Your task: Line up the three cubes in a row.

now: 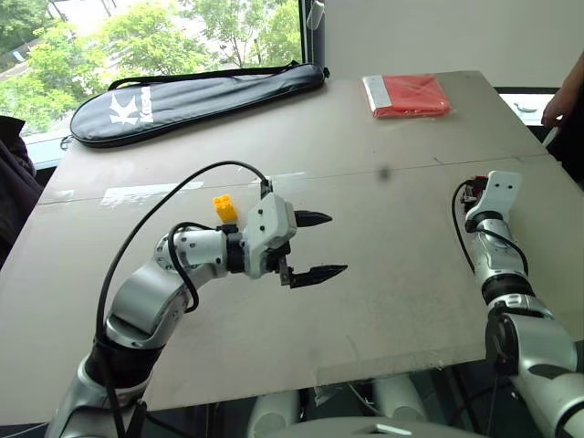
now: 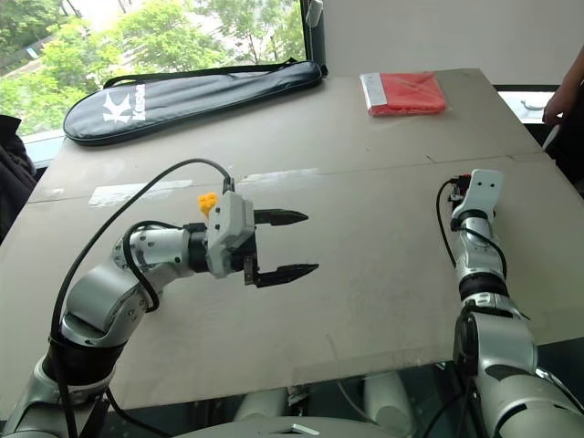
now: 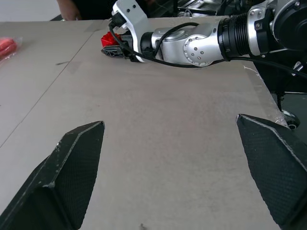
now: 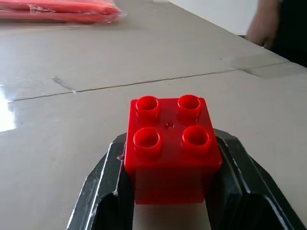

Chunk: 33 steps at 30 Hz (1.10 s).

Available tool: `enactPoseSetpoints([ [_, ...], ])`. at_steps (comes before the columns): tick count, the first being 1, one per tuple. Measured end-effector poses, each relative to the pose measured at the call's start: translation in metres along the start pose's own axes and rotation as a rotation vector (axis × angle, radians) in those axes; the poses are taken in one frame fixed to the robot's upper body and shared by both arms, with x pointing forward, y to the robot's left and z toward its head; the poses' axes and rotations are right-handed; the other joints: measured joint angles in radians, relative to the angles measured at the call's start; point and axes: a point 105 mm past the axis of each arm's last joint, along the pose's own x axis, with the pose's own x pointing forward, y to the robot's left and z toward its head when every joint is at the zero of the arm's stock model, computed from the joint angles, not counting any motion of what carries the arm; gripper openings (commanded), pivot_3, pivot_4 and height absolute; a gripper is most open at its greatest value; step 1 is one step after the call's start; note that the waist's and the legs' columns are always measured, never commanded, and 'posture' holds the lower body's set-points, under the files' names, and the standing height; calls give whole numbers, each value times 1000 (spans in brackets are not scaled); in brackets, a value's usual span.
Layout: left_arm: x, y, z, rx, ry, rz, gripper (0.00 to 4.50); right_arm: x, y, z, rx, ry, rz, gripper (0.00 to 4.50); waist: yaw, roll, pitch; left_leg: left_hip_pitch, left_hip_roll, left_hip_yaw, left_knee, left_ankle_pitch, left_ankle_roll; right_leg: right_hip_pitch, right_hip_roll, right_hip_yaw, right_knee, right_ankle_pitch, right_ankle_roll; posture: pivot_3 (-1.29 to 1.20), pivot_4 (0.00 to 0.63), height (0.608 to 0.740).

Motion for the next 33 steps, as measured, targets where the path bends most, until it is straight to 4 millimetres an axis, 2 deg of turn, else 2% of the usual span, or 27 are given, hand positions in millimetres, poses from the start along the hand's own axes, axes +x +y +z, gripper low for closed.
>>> enactPoseSetpoints([
  [1,-3,-5,-6,-19,15,2,4500,-8,11,1,-21,-17,141,1368,0,0,0,0,1,0,-1,0,0,0,0,0,-1,0,0,0,150,740],
  [3,-7,-9,-13,-46,31,9,4500,-20,25,1,-46,-22,307,1368,1,1,0,0,2,-1,-2,0,0,0,0,0,-1,0,0,0,150,740],
  [7,-12,-22,-26,-84,49,15,4500,-64,66,-4,-163,-7,765,1368,4,1,0,2,2,-1,-2,0,0,1,0,-1,-1,0,0,0,150,740],
  [8,-13,-23,-27,-88,51,16,4500,-68,69,-5,-169,-7,803,1368,4,1,1,1,2,-1,-2,0,0,1,0,-1,-1,0,0,0,150,740],
  [10,-15,-27,-35,-99,71,22,4500,-90,88,-7,-202,-6,997,1368,4,0,1,2,2,-1,-2,0,0,1,0,-1,-1,0,0,0,150,740],
  [16,-19,-31,-41,-90,90,34,4500,-123,124,-10,-208,3,1318,1368,6,0,1,2,2,-1,-1,0,0,1,2,-1,0,-2,-3,0,150,740],
  [20,-22,-35,-42,-84,89,38,4500,-128,133,-8,-251,-21,1505,1368,6,-1,2,2,2,-1,-1,0,0,1,2,0,0,-2,-3,0,150,740],
  [25,-27,-34,-42,-55,92,50,4500,-117,133,-4,-339,5,1669,1368,7,-1,4,2,2,-1,-1,0,0,1,2,-1,0,-2,-4,0,150,740],
  [32,-30,-36,-41,-30,81,55,4500,-103,138,-2,-381,61,1728,1368,8,-1,4,2,3,-1,-1,0,-1,1,1,-1,-1,-1,-4,0,150,740],
  [33,-31,-36,-41,-26,79,54,4500,-100,138,-2,-382,71,1726,1873,8,-1,4,2,3,0,-1,0,-1,1,0,-1,-1,-1,-5,0,150,740],
])
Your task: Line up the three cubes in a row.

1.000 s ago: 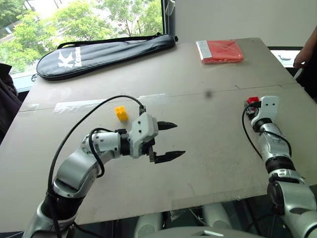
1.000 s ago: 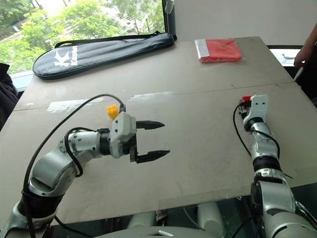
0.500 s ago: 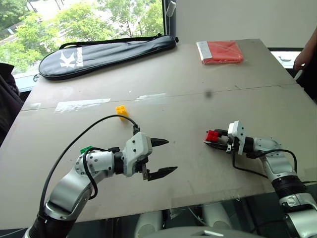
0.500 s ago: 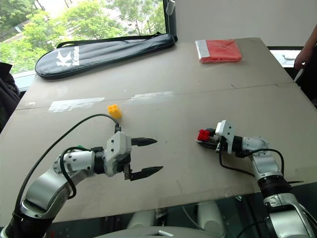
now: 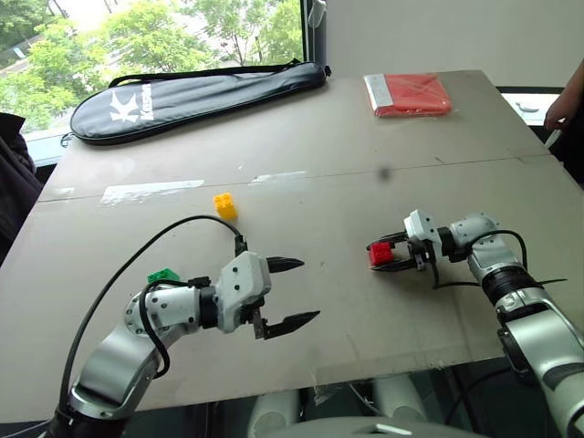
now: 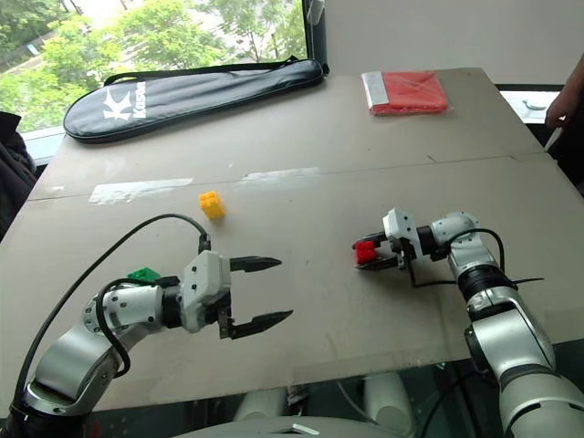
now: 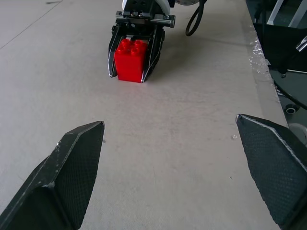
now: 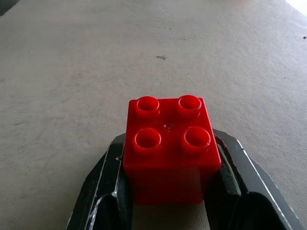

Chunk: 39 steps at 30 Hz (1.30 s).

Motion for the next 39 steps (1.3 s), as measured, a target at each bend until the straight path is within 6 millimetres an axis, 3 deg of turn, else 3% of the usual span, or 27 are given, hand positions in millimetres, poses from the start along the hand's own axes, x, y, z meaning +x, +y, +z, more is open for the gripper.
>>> enactPoseSetpoints([
  [6,-4,-1,-3,-5,5,18,4500,-2,0,-4,-9,15,-3,4450,1,0,0,1,0,0,0,0,0,1,-1,0,1,0,-1,0,150,740],
  [10,-6,-6,-9,-43,-1,45,4500,-5,-2,-3,-7,-1,-19,4450,-1,0,0,1,0,0,0,0,0,0,-1,0,1,1,-1,0,150,740],
  [14,-15,-2,-12,-64,-39,193,4500,-17,-4,4,-8,-36,-55,4450,2,2,1,0,0,0,0,0,0,0,-2,-1,1,1,1,0,150,740],
  [17,-27,3,-22,-78,-10,382,4500,-26,-3,12,-8,-100,-90,4450,2,2,1,-1,0,0,0,0,0,0,-3,-1,0,2,2,0,150,740],
  [21,-55,2,-23,-149,-107,746,4500,-30,9,23,31,-235,-102,4450,7,2,1,-2,1,-1,0,-1,1,2,-10,-1,-5,1,-1,0,150,740],
  [24,-84,-4,-39,-219,-76,1021,4500,-38,21,27,54,-322,-130,4450,23,1,1,-2,0,-2,0,-1,1,3,-10,-2,-6,0,-1,0,150,740],
  [28,-102,-7,-48,-235,-43,1224,4500,-41,29,43,57,-424,-119,4450,31,0,2,-1,-1,-3,1,-1,1,5,-5,-6,-6,0,-1,0,150,740],
  [31,-127,-11,-67,-257,56,1456,4500,-49,36,44,75,-456,-143,4450,31,-1,3,-2,-1,-3,2,-1,2,5,-3,-6,-6,0,1,0,150,740],
  [33,-132,-6,-76,-250,98,1507,4500,-48,37,50,64,-460,-135,4450,31,-1,3,-1,-2,-4,2,-1,1,5,-1,-6,-6,0,1,0,150,740],
  [39,-121,16,-86,-258,94,1494,4500,-45,34,66,47,-475,-130,4450,25,-1,3,-1,-1,-4,3,-1,1,5,2,-5,-5,1,0,0,150,740],
])
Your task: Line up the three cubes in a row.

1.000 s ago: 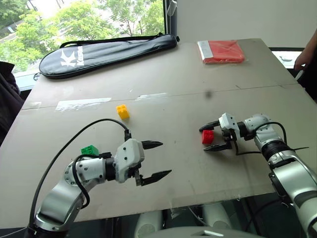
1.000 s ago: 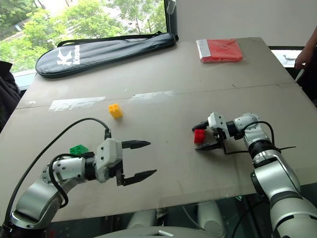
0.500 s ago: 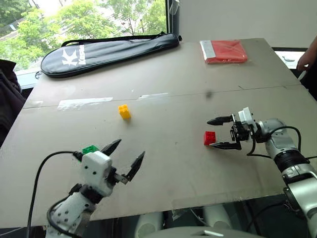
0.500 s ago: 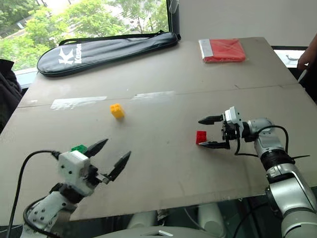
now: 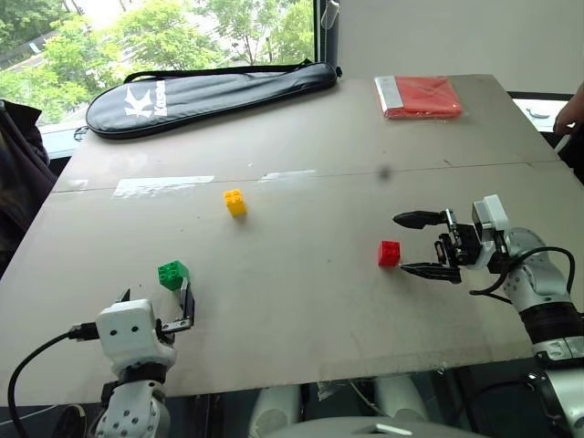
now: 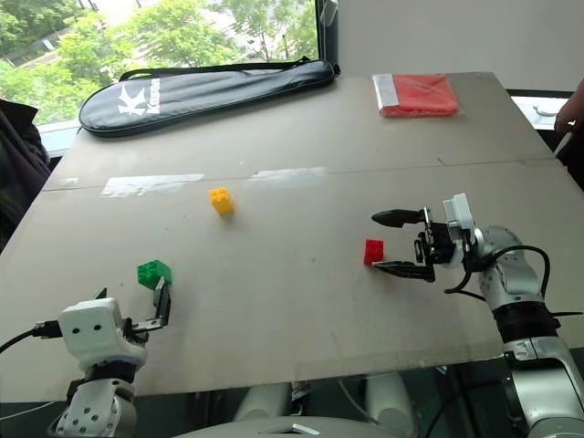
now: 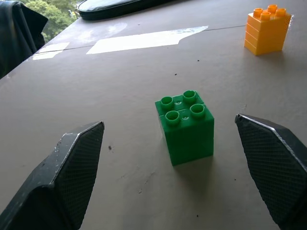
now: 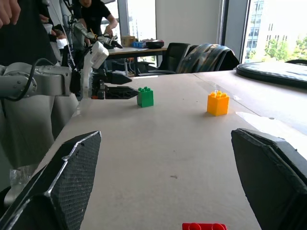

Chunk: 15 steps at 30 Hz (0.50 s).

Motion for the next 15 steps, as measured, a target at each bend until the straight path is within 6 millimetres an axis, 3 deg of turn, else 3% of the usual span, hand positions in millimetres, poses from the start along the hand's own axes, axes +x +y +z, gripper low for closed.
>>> enactPoseSetpoints([
  [4,22,-3,-7,-3,28,-37,4500,10,-1,6,-12,1,6,4450,0,-1,0,0,1,-1,0,0,0,0,0,-1,0,2,2,0,150,740],
  [7,26,-2,-16,-35,64,-31,3741,11,-2,8,-11,4,-1,4500,-2,-1,0,-1,1,-1,0,0,0,0,-1,0,0,2,3,0,150,740],
  [9,28,-1,-17,-58,72,-27,2933,10,-3,10,-20,2,-14,4500,-1,-1,0,-1,1,-1,0,0,0,0,-2,0,0,2,3,0,150,740],
  [10,28,-1,-17,-60,74,-26,2264,10,-3,12,-24,1,-17,4500,-1,-1,0,-1,1,-1,0,0,0,0,-3,0,0,2,3,0,150,740],
  [11,28,-1,-18,-61,76,-25,2065,10,-3,13,-25,0,-16,4500,0,-1,0,-1,1,-1,0,0,0,0,-3,0,0,2,2,0,150,740],
  [12,28,-1,-18,-62,77,-25,1526,11,-2,13,-26,0,-15,4500,0,-1,0,-1,1,-1,0,0,0,0,-3,0,0,2,2,0,150,740],
  [13,28,-1,-18,-62,79,-26,1319,11,-1,13,-26,1,-17,4500,0,-1,0,-1,1,-1,0,0,0,0,-3,0,0,2,2,0,150,740],
  [15,29,-1,-18,-61,81,-28,1333,10,0,11,-15,3,-23,4500,0,-1,0,-1,1,-1,0,0,0,0,-3,0,0,0,0,0,150,740],
])
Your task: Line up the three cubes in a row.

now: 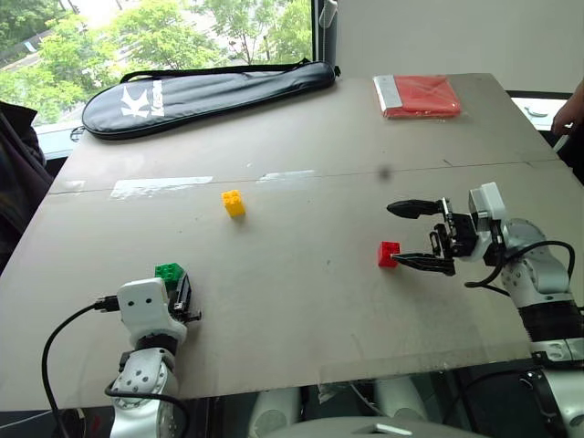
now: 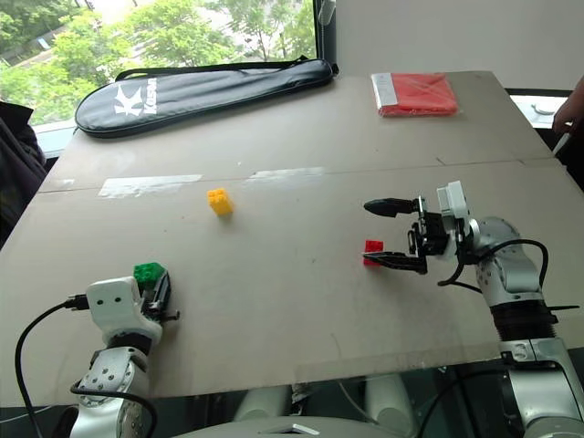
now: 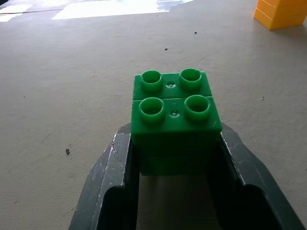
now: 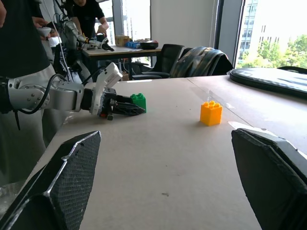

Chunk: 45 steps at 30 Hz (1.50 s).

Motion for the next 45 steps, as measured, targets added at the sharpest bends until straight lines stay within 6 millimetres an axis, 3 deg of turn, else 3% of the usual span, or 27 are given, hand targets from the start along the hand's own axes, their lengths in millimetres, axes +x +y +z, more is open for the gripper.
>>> enactPoseSetpoints([
  [4,6,-12,8,19,-25,-118,1332,-1,4,-2,20,2,-9,4500,2,0,0,0,0,-1,0,0,0,0,0,-1,0,0,0,0,150,740],
  [6,11,-35,21,41,-76,-279,1332,-1,7,0,26,1,-15,4500,8,0,0,0,0,-1,0,0,0,0,0,-1,1,0,0,0,150,740],
  [8,14,-70,39,53,-146,-524,1332,-1,14,0,42,-3,-14,4500,20,0,0,-1,-1,-1,0,0,0,0,0,-1,1,0,0,0,150,740],
  [9,14,-70,39,53,-146,-524,1332,-1,14,0,42,-3,-14,4500,21,0,0,0,-1,-1,0,0,0,0,0,-1,0,0,0,0,150,740],
  [11,1,-135,62,80,-221,-1033,1332,-3,28,-5,80,1,-25,4500,22,1,0,0,-2,1,1,0,0,0,-1,1,0,0,0,0,150,740],
  [14,-7,-161,58,182,-178,-1353,1332,-12,36,-15,121,22,-56,4500,20,1,0,-1,-3,2,1,0,0,0,2,0,0,0,0,0,150,740],
  [19,-1,-185,63,288,-204,-1645,1332,-25,43,-23,120,46,-110,4500,21,1,0,-1,-3,3,1,0,0,0,4,0,0,1,2,0,150,740],
  [22,13,-195,69,347,-247,-1707,1332,-36,44,-28,101,66,-155,4500,22,1,0,-1,-3,4,2,0,0,1,4,0,0,2,3,0,150,740],
  [26,28,-209,62,409,-240,-1786,1332,-52,48,-37,88,100,-209,4500,18,1,0,-1,-3,5,2,0,0,1,5,2,0,2,4,0,150,740],
  [33,37,-225,46,438,-189,-1838,1332,-71,50,-46,68,127,-268,4500,21,0,0,-1,-3,4,2,0,0,1,6,1,0,2,4,0,150,740],
  [43,39,-235,45,451,-203,-1812,1332,-84,51,-56,67,142,-289,4500,21,0,0,-1,-3,2,2,0,0,1,5,2,0,2,4,0,150,740],
  [45,40,-236,45,453,-202,-1800,2376,-84,51,-56,64,144,-287,4500,21,0,0,-1,-3,1,3,0,0,1,5,2,1,2,4,0,150,740],
])
